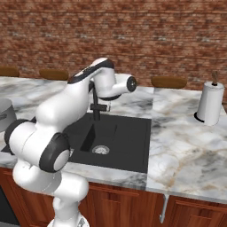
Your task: Dump the broccoli from the pot into the sink. Then turn on the water and wash the broccoli. Then turn off the water and put the broccoli back in the pot.
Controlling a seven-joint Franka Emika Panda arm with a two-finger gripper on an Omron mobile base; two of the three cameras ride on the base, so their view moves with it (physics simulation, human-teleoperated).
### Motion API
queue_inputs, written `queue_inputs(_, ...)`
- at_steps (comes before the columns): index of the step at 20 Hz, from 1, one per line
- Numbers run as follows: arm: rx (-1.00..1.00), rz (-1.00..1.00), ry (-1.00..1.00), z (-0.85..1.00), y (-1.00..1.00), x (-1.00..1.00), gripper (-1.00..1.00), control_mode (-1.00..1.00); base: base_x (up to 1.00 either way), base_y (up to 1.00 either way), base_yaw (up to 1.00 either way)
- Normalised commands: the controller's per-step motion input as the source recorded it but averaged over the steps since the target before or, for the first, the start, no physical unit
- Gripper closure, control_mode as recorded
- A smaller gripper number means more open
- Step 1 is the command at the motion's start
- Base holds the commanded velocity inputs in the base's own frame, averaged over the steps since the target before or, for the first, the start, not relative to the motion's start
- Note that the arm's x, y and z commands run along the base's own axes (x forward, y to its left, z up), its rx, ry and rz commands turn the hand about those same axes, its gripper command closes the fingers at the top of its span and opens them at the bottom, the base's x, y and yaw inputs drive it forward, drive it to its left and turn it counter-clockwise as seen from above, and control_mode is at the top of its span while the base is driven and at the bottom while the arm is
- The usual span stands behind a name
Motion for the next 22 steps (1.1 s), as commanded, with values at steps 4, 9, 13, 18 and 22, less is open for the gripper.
queue_inputs(4,-0.12,0.0,0.14,0.2,0.09,-0.42,-1.0,-1.0,0.0,0.0,0.0)
queue_inputs(9,-0.14,0.01,0.15,0.14,0.27,-0.35,-1.0,-1.0,0.0,0.0,0.0)
queue_inputs(13,-0.14,0.04,0.12,0.21,0.4,-0.32,-1.0,-1.0,0.0,0.0,0.0)
queue_inputs(18,-0.15,0.05,0.15,0.26,0.44,-0.3,-1.0,-1.0,0.0,0.0,0.0)
queue_inputs(22,-0.16,0.05,0.18,0.2,0.49,-0.24,-1.0,-1.0,0.0,0.0,0.0)
